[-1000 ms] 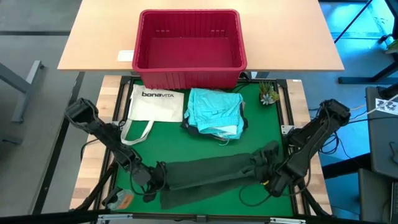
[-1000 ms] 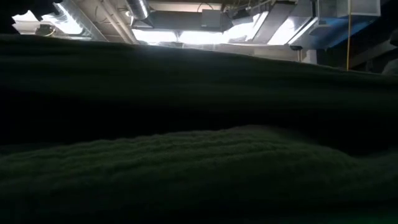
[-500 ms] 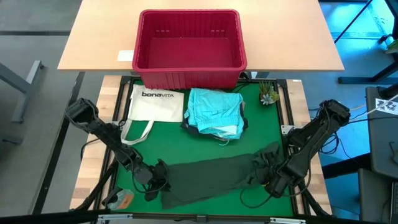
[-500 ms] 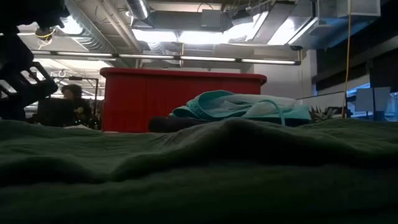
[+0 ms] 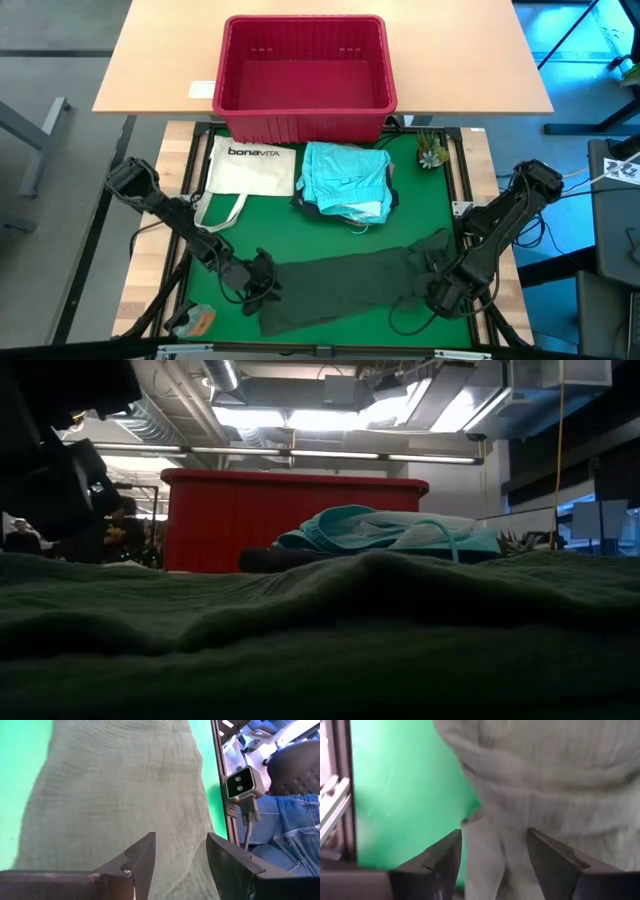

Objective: Fold Laundry from Bin
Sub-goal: Fold the green polo shirt from the red laundry bin

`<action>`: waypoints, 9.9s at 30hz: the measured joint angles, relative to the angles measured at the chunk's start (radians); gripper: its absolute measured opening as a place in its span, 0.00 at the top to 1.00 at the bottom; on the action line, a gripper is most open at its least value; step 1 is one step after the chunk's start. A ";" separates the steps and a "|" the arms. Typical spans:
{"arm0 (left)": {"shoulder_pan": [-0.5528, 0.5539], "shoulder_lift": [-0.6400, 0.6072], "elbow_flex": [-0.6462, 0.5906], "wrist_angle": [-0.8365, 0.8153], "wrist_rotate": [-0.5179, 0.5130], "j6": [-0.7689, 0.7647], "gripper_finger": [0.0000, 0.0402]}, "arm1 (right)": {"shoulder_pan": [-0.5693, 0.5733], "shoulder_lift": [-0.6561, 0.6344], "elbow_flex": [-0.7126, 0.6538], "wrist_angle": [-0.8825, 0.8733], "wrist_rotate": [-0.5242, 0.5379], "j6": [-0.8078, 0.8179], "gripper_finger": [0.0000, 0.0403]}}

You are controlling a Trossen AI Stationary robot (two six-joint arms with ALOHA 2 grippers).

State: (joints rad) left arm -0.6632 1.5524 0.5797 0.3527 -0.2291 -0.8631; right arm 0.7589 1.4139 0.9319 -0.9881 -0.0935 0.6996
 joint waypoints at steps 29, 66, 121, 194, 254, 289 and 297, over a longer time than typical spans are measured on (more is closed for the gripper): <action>0.123 0.000 0.000 -0.014 0.017 0.032 0.63 | -0.105 0.005 0.034 -0.069 0.230 0.104 0.44; 0.062 0.000 0.000 -0.224 0.093 0.031 0.63 | -0.414 0.005 -0.252 0.153 0.451 -0.141 0.44; 0.115 -0.090 0.000 -0.104 0.344 0.151 0.70 | -0.295 0.290 0.136 1.031 0.317 -0.432 0.44; 0.198 0.026 0.000 -0.179 0.249 -0.233 0.64 | -0.274 0.766 0.432 0.946 0.400 -0.861 0.54; 0.567 -0.083 0.191 0.016 0.389 -0.132 1.00 | -0.248 0.230 0.197 0.373 0.613 -0.350 0.98; 0.726 0.556 0.818 0.010 0.501 0.091 0.99 | -0.013 0.011 -0.137 -0.069 0.642 0.344 0.98; 0.722 0.567 0.832 0.019 0.421 0.223 0.95 | -0.013 0.011 -0.138 -0.091 0.629 0.336 0.98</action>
State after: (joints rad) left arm 0.0591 2.1193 1.4113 0.3722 0.1916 -0.6400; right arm 0.7460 1.4254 0.7940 -1.0792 0.5351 1.0359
